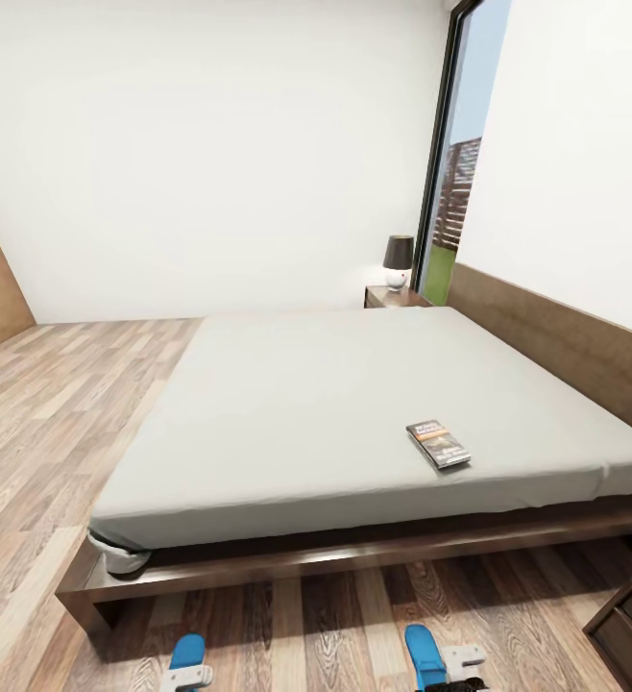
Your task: In the bedroom, move the book from the bed onto either nightstand, and place the two sandals side by side next to the bed.
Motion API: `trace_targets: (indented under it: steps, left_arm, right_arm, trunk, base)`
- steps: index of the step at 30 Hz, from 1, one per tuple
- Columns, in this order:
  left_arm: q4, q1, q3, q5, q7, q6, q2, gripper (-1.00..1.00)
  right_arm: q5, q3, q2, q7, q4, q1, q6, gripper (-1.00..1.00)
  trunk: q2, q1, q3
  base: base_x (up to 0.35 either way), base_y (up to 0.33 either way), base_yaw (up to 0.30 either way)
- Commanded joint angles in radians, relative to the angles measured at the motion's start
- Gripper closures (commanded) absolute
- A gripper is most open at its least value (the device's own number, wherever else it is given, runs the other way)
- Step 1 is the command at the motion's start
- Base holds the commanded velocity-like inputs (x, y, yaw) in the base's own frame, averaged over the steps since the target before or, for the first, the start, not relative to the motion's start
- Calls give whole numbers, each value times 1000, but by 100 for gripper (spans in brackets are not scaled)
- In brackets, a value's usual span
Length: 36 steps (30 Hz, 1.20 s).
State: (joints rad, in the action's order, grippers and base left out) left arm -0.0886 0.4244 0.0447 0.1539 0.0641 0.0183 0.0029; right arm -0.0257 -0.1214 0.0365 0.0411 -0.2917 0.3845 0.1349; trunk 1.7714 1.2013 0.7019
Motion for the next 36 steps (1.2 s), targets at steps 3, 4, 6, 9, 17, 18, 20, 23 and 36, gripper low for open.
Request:
trace_targets:
  steps: [3, 4, 6, 9, 17, 18, 20, 23, 36]
  left_arm:
    - [0, 0, 6, 10, 3, 3, 0, 100]
    - [0, 0, 7, 10, 3, 3, 0, 100]
    - [0, 0, 7, 10, 3, 4, 0, 100]
    - [0, 0, 7, 9, 3, 6, 0, 100]
    - [0, 0, 9, 10, 1, 11, 2, 100]
    - [0, 0, 9, 10, 1, 11, 2, 100]
    - [-1, 0, 9, 10, 2, 12, 2, 100]
    - [-1, 0, 9, 10, 2, 13, 2, 100]
    - [-2, 0, 10, 10, 2, 30, 2, 100]
  right_arm:
    - [-3, -7, 2, 0, -3, 10, 6, 100]
    - [-3, -7, 2, 0, -4, 14, 6, 100]
    - [-3, -7, 2, 0, -4, 20, 6, 100]
    - [-2, -7, 3, 0, -4, 39, 10, 100]
    - [-2, -7, 4, 0, -4, 62, 19, 100]
    - [-2, -7, 4, 1, -4, 63, 19, 100]
    - [-1, -8, 5, 1, -4, 66, 20, 100]
    - [1, -9, 3, 2, -4, 68, 20, 100]
    - [2, -13, 18, 15, -7, 70, 12, 100]
  trunk:
    - [0, 0, 1]
    - [0, 0, 1]
    - [0, 0, 1]
    - [0, 0, 1]
    - [0, 0, 1]
    - [0, 0, 1]
    - [0, 0, 1]
    - [0, 0, 1]
    - [77, 42, 35]
  base:
    - [0, 0, 0]
    - [0, 0, 0]
    - [0, 0, 0]
    - [0, 0, 0]
    - [0, 0, 0]
    - [0, 0, 0]
    - [0, 0, 0]
    - [0, 0, 0]
    - [0, 0, 0]
